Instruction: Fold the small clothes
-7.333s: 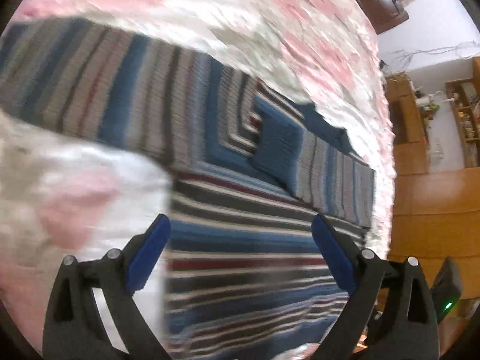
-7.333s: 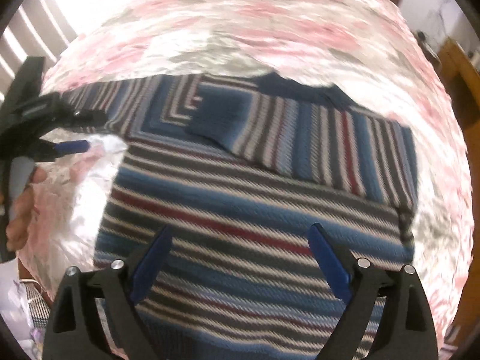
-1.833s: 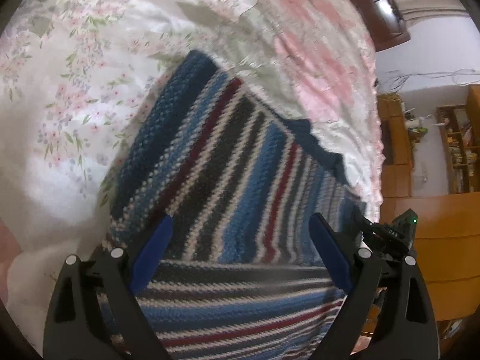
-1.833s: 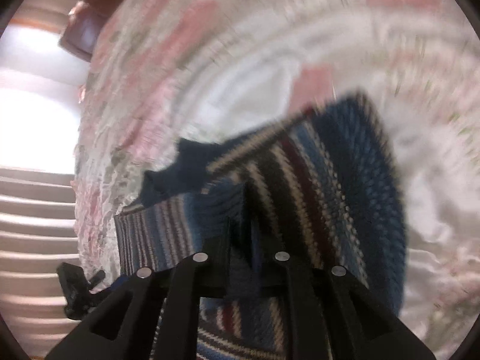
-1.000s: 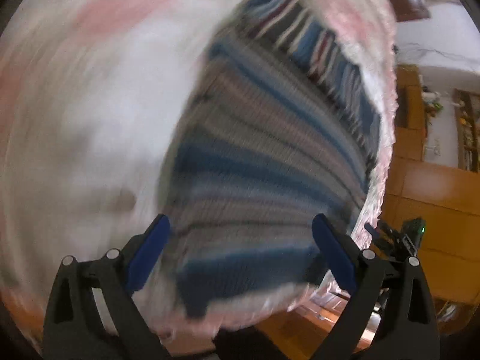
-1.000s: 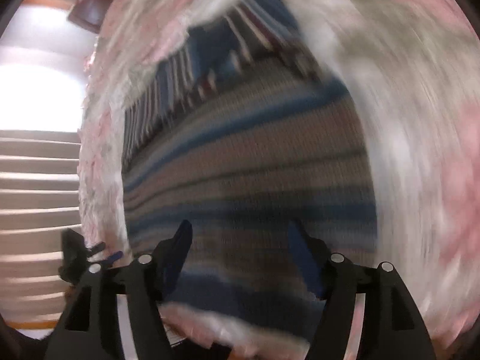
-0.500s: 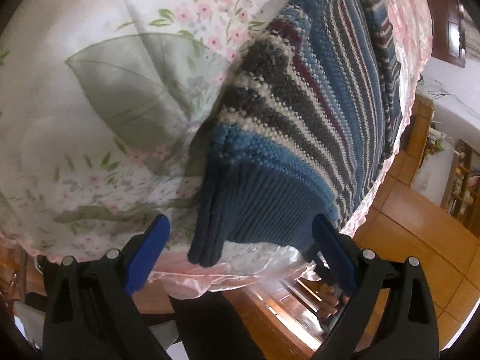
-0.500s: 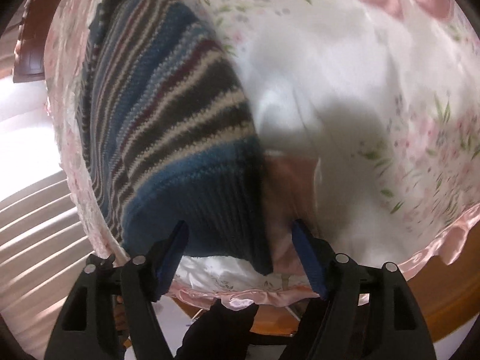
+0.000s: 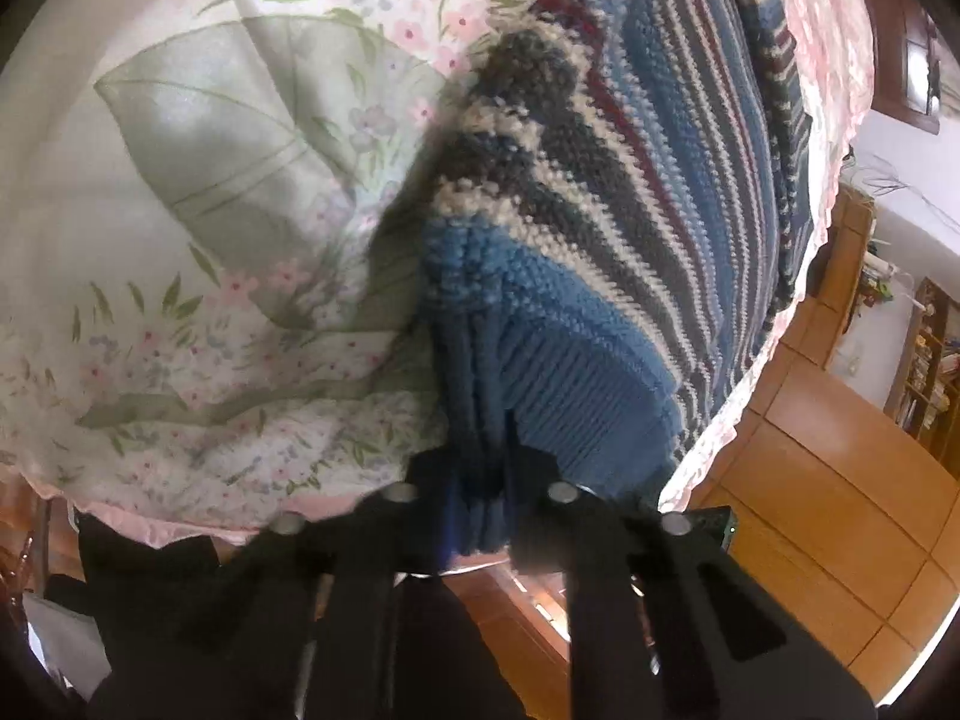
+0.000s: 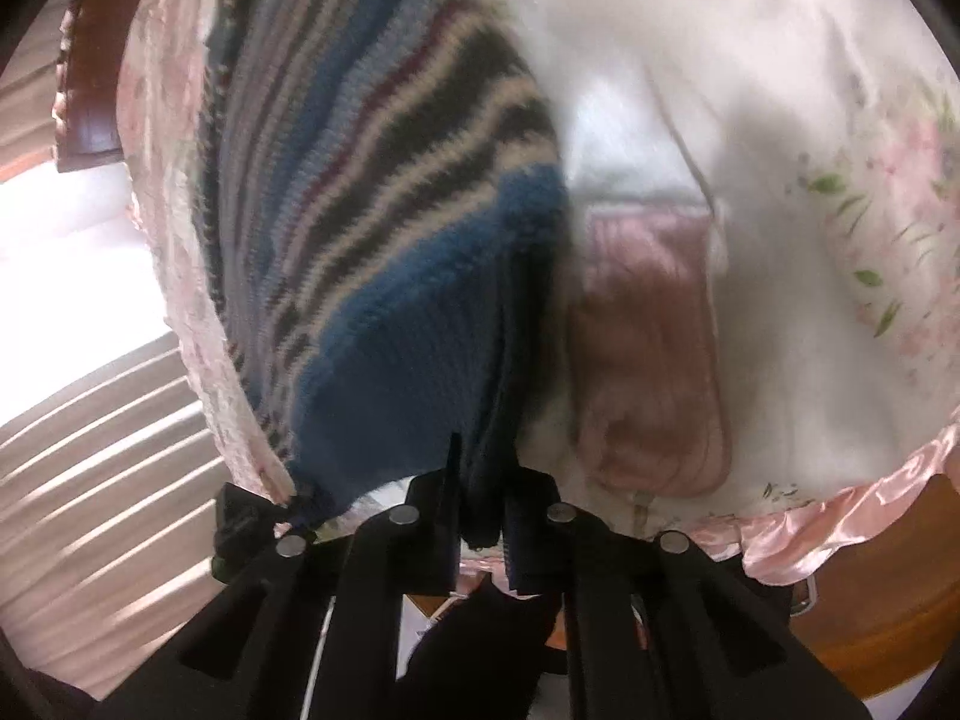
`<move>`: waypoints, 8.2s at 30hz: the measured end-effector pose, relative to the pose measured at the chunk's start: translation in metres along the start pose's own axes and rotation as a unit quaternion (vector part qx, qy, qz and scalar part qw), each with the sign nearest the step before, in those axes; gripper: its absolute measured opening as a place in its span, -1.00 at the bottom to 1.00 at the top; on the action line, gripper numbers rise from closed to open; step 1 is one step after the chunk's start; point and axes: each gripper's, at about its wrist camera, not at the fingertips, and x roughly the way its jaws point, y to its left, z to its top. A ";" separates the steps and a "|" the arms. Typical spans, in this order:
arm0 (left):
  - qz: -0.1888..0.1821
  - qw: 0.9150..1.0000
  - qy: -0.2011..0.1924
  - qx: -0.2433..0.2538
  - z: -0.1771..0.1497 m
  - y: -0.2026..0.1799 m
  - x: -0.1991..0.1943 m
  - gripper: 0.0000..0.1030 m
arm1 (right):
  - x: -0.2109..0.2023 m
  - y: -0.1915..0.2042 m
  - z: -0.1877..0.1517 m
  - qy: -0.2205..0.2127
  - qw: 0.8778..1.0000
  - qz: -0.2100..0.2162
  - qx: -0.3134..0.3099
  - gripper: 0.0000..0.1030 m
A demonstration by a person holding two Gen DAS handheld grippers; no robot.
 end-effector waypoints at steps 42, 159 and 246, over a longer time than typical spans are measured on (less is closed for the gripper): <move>0.020 0.970 -0.110 0.217 0.166 -0.182 -0.105 0.75 | -0.041 0.201 0.217 -0.020 0.962 -0.038 -0.271 -0.01; 0.147 0.938 -0.162 0.269 0.374 -0.333 -0.040 -0.40 | 0.018 0.314 0.408 -0.167 0.921 -0.201 -0.290 -0.29; 0.077 0.956 0.064 0.277 0.392 -0.274 -0.026 0.93 | 0.304 0.401 -0.019 -0.131 0.711 -0.307 -0.619 0.58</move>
